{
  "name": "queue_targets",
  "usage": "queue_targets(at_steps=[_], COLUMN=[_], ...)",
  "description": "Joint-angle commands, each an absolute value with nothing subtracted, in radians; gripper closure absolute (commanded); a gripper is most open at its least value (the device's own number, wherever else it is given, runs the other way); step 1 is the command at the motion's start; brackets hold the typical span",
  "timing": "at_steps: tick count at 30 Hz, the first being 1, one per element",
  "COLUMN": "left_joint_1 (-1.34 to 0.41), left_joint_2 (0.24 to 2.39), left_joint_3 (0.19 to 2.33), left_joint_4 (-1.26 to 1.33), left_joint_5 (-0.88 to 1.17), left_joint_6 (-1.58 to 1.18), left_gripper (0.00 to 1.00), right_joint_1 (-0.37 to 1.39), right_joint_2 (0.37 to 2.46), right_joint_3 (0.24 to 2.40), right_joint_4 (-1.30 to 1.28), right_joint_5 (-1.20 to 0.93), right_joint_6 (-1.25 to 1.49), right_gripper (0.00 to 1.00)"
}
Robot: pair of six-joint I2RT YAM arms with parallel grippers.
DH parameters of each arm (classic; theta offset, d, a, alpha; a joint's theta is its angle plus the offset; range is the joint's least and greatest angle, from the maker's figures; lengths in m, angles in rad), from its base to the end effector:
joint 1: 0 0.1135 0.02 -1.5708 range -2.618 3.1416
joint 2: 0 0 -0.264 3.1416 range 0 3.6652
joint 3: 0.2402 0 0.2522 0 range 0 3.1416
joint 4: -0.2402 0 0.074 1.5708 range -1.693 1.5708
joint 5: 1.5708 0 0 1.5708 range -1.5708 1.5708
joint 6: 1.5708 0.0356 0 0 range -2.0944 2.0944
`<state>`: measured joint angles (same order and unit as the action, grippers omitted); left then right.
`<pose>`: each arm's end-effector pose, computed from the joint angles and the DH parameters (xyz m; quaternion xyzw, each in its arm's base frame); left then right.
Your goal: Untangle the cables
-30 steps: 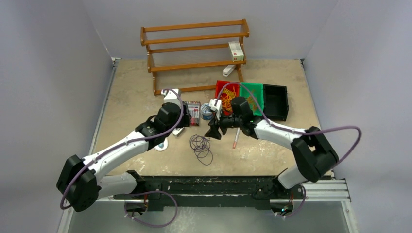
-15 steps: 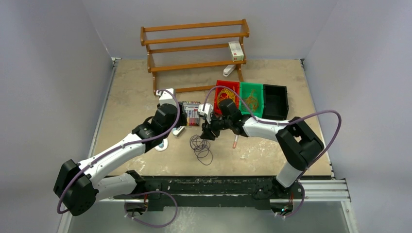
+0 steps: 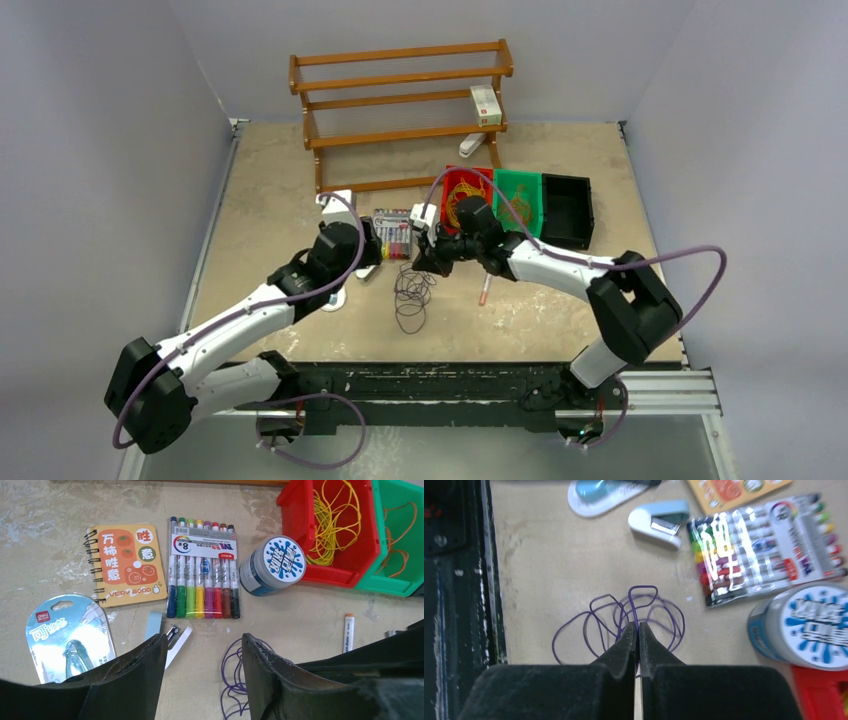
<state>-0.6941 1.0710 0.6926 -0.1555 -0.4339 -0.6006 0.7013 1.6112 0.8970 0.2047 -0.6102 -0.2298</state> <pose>0.1900 -0.1387 0.2564 -0.0669 0.8523 -0.1427 0.4988 0.2505 0.2383 0.2118 -0.5051 0.6669 0.3647 0.4089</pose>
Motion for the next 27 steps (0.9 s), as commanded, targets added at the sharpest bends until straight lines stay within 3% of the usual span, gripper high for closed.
queue_targets(at_steps=[1,11,27], left_joint_1=[-0.689,-0.689,-0.688], left_joint_2=[0.982,0.862,0.973], left_joint_3=[0.622,0.466,0.420], left_joint_4=[-0.019,0.162,0.447], left_joint_5=[-0.414,-0.342,-0.244], left_joint_6=[-0.635,-0.677,-0.639], left_gripper=[0.44,0.38,0.35], right_joint_1=[0.700,0.672,0.669], right_joint_2=[1.521,1.491,1.519], right_joint_3=[0.959,1.074,1.120], right_joint_4=[0.210,0.169,0.199], right_joint_5=[-0.572,-0.558,-0.670], right_joint_6=[-0.130,0.004,0.136], right_gripper=[1.00,1.00,1.00])
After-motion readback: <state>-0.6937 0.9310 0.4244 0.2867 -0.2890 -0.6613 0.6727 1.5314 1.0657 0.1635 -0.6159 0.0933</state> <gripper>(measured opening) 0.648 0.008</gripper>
